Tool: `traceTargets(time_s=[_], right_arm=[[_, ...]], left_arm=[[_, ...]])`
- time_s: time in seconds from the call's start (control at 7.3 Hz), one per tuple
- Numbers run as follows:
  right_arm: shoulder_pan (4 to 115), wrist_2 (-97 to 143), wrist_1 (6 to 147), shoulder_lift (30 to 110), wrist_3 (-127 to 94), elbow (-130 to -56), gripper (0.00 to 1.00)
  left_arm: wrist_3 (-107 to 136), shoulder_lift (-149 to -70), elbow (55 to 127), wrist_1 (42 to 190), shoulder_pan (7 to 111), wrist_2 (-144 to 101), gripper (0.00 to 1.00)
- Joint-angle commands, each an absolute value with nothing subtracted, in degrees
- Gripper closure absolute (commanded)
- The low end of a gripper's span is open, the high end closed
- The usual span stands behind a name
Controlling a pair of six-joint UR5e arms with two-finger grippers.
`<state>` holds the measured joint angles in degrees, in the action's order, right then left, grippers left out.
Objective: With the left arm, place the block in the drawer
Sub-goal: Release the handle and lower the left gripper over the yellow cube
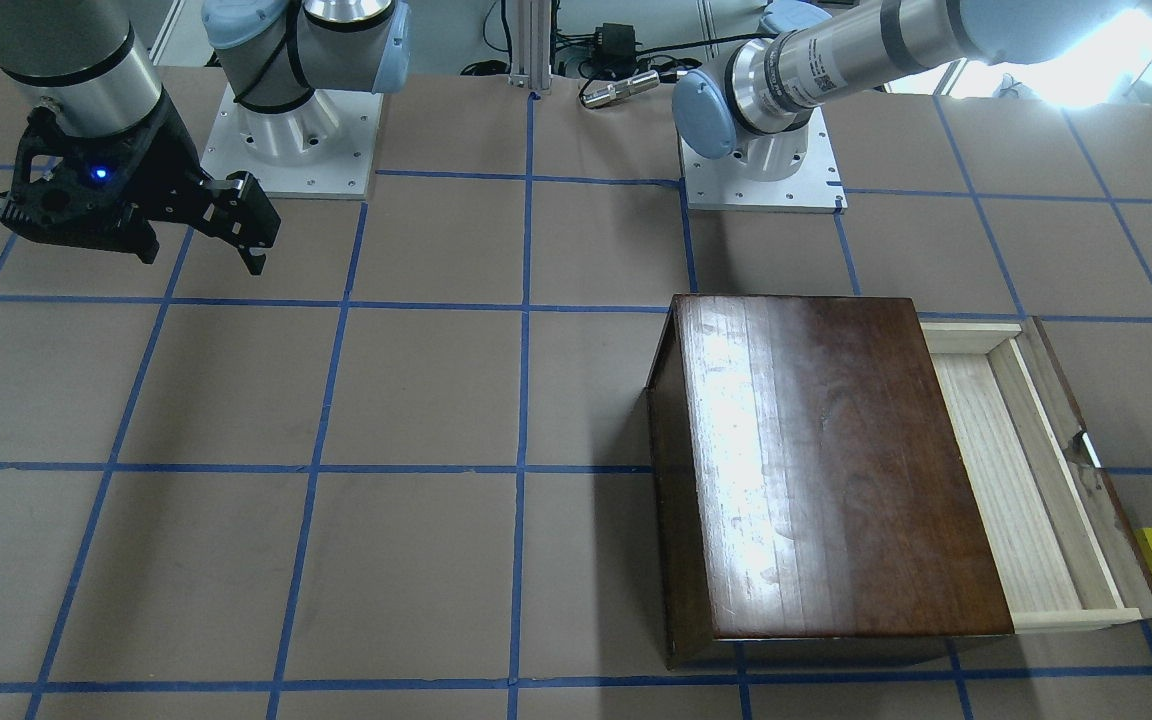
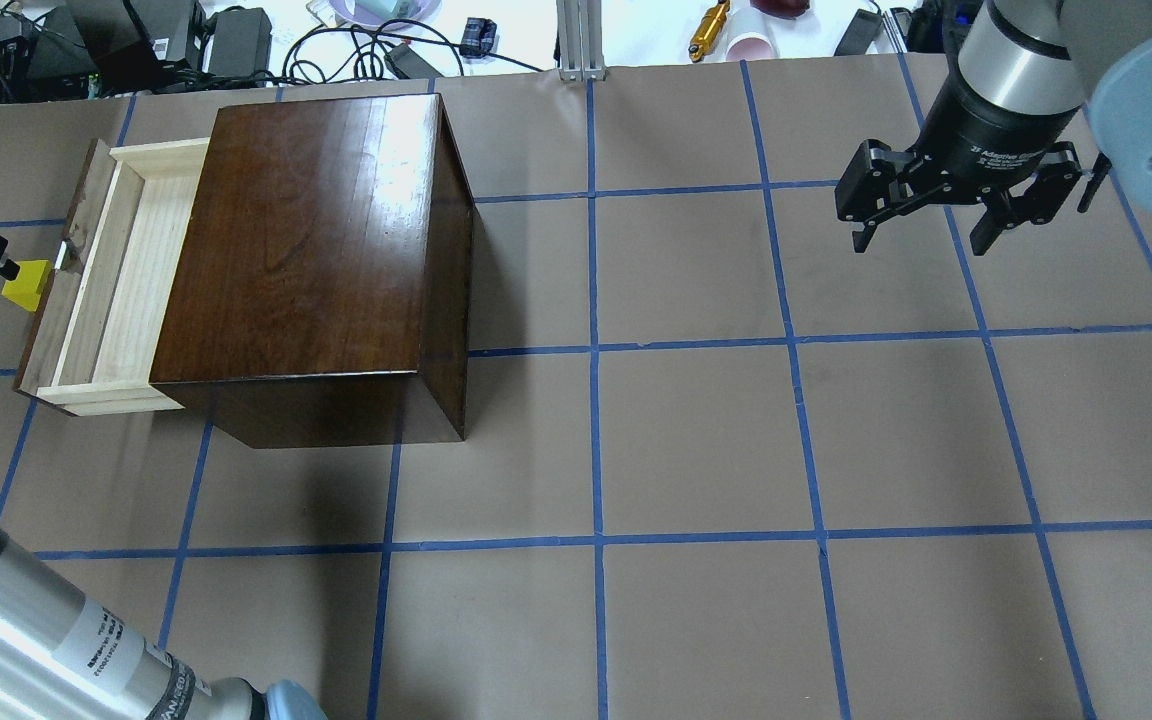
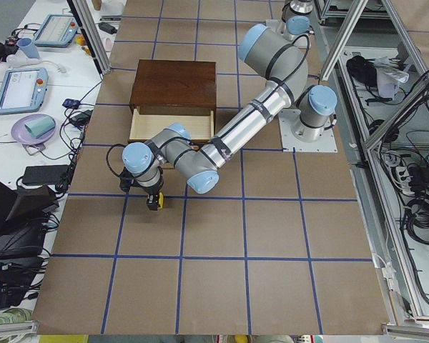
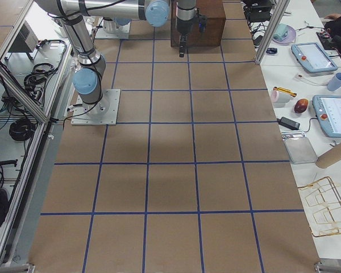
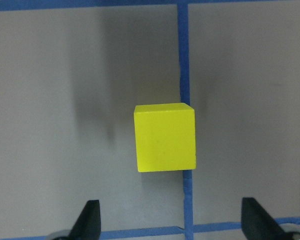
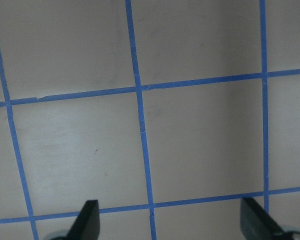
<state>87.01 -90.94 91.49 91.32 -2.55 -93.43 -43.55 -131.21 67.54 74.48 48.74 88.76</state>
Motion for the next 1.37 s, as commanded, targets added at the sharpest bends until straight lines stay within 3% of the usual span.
traceTargets(time_s=[0.0,1.23], right_arm=[[87.0,-91.0,91.5,91.3,-2.5,-93.4,0.00],[87.0,-90.9,91.5,91.3,-2.5,-93.4,0.00]], left_arm=[[-43.1,-132.5,67.5,73.3,48.8,88.6,0.00],[-43.2,-135.9,67.9,68.4,49.2,87.5,0.00]])
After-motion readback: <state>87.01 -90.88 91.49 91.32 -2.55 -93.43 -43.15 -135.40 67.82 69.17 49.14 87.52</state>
